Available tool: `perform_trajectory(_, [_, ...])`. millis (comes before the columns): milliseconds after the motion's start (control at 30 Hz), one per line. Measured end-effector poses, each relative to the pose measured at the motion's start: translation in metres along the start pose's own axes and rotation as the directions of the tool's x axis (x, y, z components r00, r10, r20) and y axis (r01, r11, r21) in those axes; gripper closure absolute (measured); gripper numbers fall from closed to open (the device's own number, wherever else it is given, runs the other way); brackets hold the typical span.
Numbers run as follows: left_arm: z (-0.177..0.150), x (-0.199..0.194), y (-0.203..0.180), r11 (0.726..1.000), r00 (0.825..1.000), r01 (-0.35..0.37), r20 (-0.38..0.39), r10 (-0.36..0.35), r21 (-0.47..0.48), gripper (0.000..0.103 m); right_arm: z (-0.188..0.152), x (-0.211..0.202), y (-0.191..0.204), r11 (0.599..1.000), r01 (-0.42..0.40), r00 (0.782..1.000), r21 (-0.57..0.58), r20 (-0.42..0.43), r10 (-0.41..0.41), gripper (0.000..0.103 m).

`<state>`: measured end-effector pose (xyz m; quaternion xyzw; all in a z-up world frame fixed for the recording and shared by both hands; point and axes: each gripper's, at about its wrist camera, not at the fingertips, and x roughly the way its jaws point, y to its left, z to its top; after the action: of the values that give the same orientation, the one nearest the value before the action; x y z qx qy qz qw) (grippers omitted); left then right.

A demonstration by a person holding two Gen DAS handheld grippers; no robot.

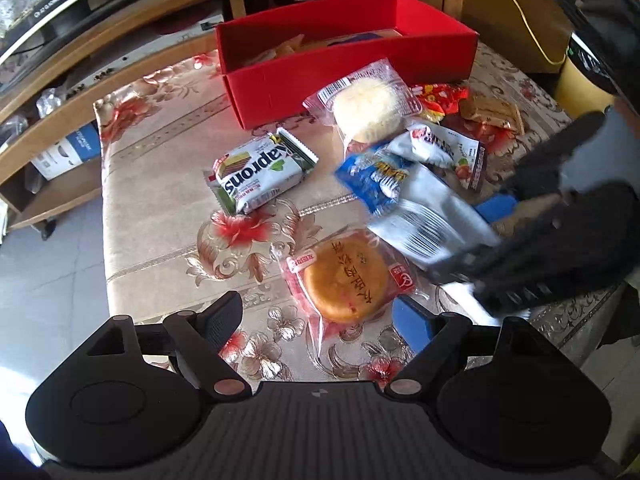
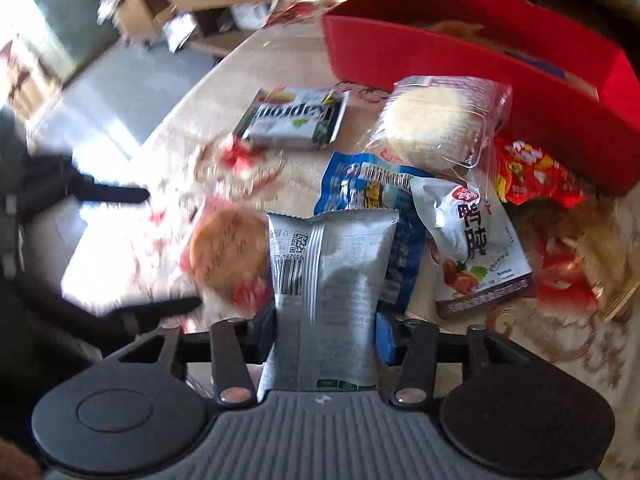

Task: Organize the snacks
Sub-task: 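Grasp the white wafer bar with the right tool while the left tool grasps the round cake pack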

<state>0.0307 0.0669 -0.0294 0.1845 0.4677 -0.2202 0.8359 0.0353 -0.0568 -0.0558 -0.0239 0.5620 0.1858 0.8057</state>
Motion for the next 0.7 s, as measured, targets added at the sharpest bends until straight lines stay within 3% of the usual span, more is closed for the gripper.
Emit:
perform_trajectory(133, [0.005,0.000,-0.006,0.999,1.000,0.028,0.007,-0.028,0.041,0.016,-0.018,-0.011,-0.008,0.999,0.032,0.999,-0.031,-0.026,-0.033,0.059])
perform_trajectory(233, [0.013,0.005,-0.018,0.987,1.000,0.013,0.018,-0.016,0.157,0.016,-0.034,-0.021,-0.024,0.999,0.052,0.998,-0.007,-0.048,-0.052,0.059])
perform_trajectory(433, [0.024,0.029,-0.034,0.930,0.999,0.049,-0.029,-0.041,0.364,0.016,-0.048,-0.030,-0.046,0.999,0.048,0.998,0.024,-0.051,-0.047,0.059])
perform_trajectory(533, [0.023,0.036,-0.034,0.914,0.995,0.097,-0.066,-0.077,0.395,0.013,-0.047,-0.029,-0.047,0.999,0.041,0.998,0.021,-0.043,-0.040,0.058])
perform_trajectory(700, [0.011,0.042,-0.045,0.866,0.994,0.098,-0.085,-0.064,0.490,0.009,-0.047,-0.029,-0.041,0.999,0.041,0.999,-0.001,-0.033,-0.041,0.051])
